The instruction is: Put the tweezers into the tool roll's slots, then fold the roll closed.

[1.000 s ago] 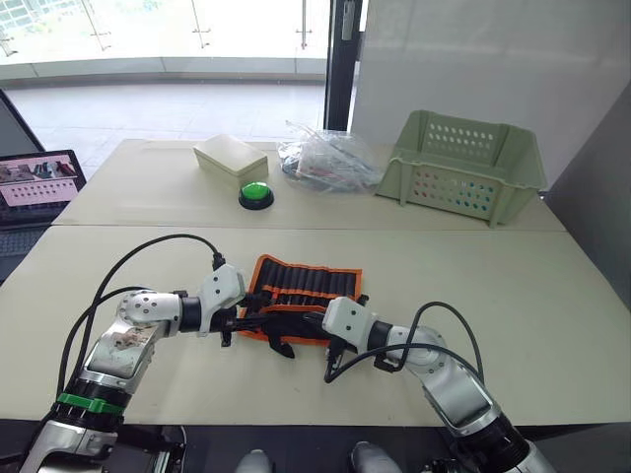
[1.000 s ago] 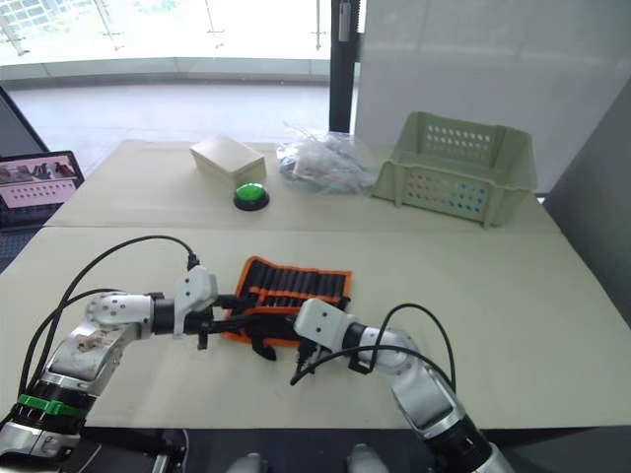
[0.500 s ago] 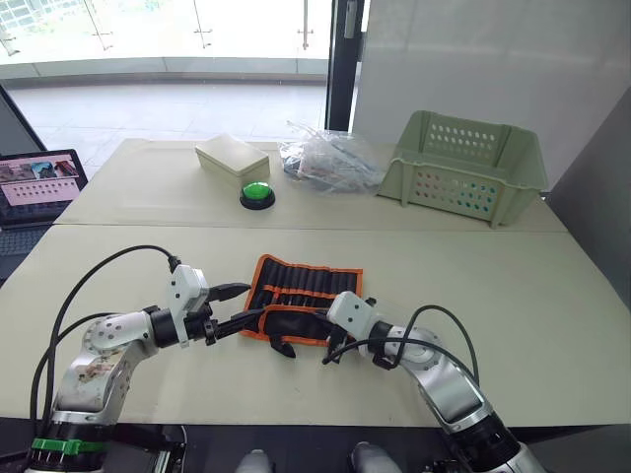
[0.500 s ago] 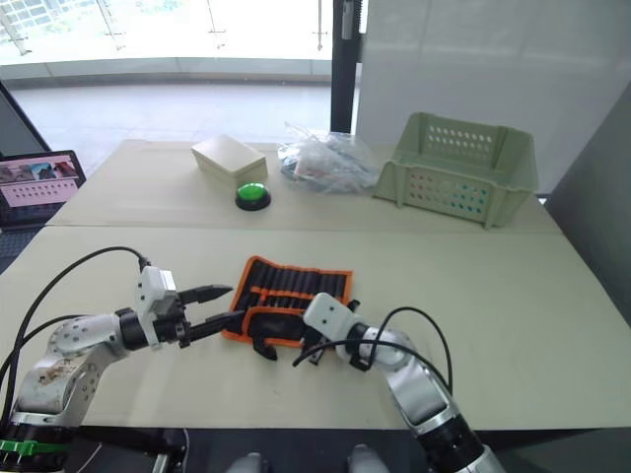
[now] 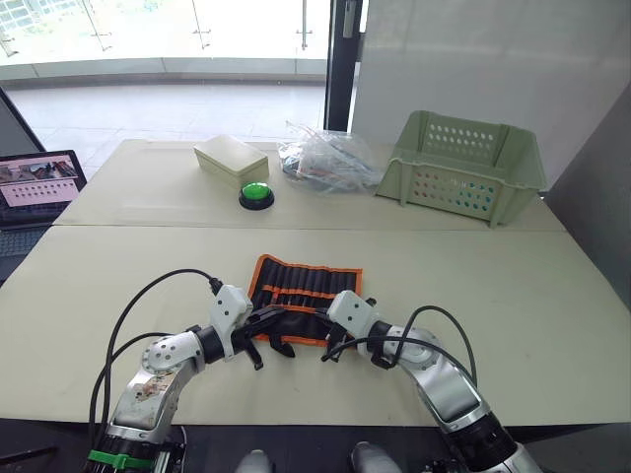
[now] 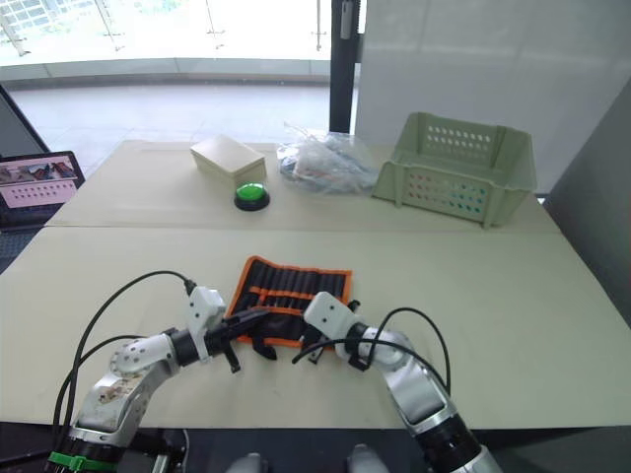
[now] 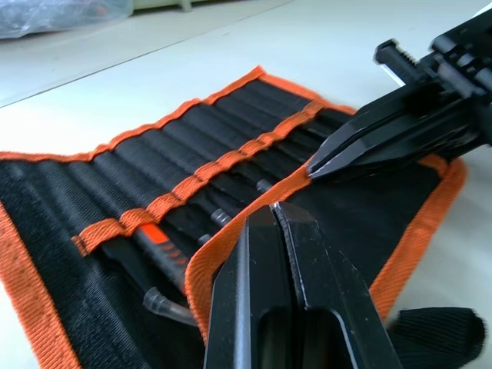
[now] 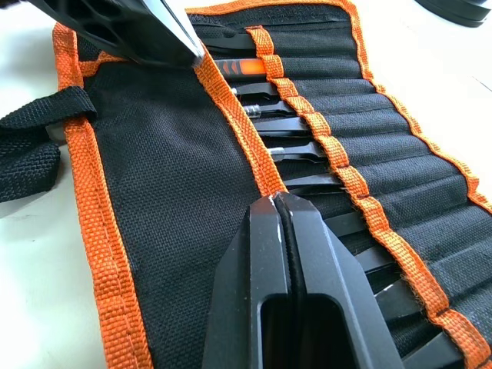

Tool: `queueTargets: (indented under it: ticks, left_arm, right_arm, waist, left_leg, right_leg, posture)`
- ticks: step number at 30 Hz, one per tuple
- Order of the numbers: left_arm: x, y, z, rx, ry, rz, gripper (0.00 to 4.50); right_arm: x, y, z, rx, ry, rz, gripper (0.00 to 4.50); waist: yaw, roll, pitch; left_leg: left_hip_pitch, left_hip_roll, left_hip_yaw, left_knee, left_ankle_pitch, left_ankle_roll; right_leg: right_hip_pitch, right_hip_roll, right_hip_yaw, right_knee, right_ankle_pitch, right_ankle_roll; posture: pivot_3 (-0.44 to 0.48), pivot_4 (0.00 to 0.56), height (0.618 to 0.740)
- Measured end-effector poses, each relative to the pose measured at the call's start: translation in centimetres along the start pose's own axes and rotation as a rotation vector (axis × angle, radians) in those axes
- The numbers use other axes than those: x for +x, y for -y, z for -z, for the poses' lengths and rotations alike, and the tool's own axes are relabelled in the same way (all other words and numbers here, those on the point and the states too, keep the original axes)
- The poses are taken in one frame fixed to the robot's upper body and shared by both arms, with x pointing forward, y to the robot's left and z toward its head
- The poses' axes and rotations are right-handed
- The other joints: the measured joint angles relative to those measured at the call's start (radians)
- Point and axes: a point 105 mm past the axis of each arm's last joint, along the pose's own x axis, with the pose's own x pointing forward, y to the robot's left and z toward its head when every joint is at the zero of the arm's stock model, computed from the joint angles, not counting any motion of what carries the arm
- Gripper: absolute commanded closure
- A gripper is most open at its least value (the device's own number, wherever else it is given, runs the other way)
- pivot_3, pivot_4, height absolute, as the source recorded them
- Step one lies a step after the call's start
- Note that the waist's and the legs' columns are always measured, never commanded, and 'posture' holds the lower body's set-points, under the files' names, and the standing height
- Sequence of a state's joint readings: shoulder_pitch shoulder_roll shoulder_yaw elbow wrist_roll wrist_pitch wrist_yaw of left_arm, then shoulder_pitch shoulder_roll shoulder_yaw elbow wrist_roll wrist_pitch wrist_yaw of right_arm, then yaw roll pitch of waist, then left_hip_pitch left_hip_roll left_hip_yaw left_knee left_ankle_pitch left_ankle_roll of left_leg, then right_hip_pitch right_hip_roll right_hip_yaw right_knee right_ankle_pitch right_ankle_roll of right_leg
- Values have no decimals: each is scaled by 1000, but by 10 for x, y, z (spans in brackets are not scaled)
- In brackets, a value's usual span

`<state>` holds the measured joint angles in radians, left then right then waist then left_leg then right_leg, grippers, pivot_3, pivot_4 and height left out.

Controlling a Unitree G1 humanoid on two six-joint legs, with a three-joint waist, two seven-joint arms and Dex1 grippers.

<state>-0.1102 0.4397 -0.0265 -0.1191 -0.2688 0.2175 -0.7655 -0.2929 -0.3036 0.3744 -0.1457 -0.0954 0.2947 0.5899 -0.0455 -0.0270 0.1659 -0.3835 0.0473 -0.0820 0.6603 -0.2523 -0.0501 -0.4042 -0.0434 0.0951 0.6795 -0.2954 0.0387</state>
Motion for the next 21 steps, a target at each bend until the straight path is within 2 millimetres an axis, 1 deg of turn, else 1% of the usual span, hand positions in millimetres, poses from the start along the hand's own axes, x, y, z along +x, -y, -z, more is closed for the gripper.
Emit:
queueTargets:
  ticks: [2, 5, 8, 11, 13, 15, 18, 21]
  left_arm:
    - [2, 6, 11, -21, -22, -20, 4467]
    - [3, 7, 12, -13, 3, -64, 4467]
    - [3, 7, 12, -9, 10, -75, 4467]
    - [4, 8, 12, -12, 17, -78, 4467]
    - [3, 8, 12, -11, 17, -75, 4467]
    - [3, 8, 12, -10, 16, -67, 4467]
    - [3, 8, 12, -9, 15, -58, 4467]
    - [3, 8, 12, -11, 14, -51, 4467]
  right_arm:
    - [-1, -1, 0, 1, 2, 2, 4500]
    - [0, -8, -10, 23, 53, 9, 4500]
    - [6, -18, -21, 46, 111, 13, 4500]
    - [14, -31, -24, 86, 139, 24, 4500]
    - [19, -33, -26, 96, 151, 46, 4500]
    - [22, -32, -24, 101, 146, 70, 4500]
    - [27, -31, -11, 104, 100, 97, 4500]
    - [23, -28, -7, 88, 97, 116, 4500]
  waist:
    - [0, 0, 0]
    - [2, 0, 0]
    - [1, 1, -1]
    - [1, 1, -1]
    - [1, 1, -1]
    - [1, 1, -1]
    - [1, 1, -1]
    - [1, 2, -1]
  left_leg:
    - [0, 0, 0, 0, 0, 0]
    - [0, 0, 0, 0, 0, 0]
    - [1, 0, 0, 0, 0, 0]
    - [1, 0, 0, 0, 0, 0]
    - [1, 0, 0, 0, 0, 0]
    - [1, 0, 0, 0, 0, 0]
    - [1, 0, 0, 0, 0, 0]
    - [2, 0, 0, 0, 0, 0]
  right_leg:
    - [0, 0, 0, 0, 0, 0]
    - [0, 0, 0, 0, 0, 0]
    - [0, 0, 0, 0, 0, 0]
    - [1, 0, 0, 0, 0, 0]
    - [1, 0, 0, 0, 0, 0]
    - [1, 0, 0, 0, 0, 0]
    - [1, 0, 0, 0, 0, 0]
    - [1, 0, 0, 0, 0, 0]
  posture:
    - [0, 150, 713]
    - [0, 150, 713]
    - [0, 150, 713]
    - [0, 150, 713]
    - [0, 150, 713]
    - [0, 150, 713]
    - [0, 150, 713]
    - [0, 150, 713]
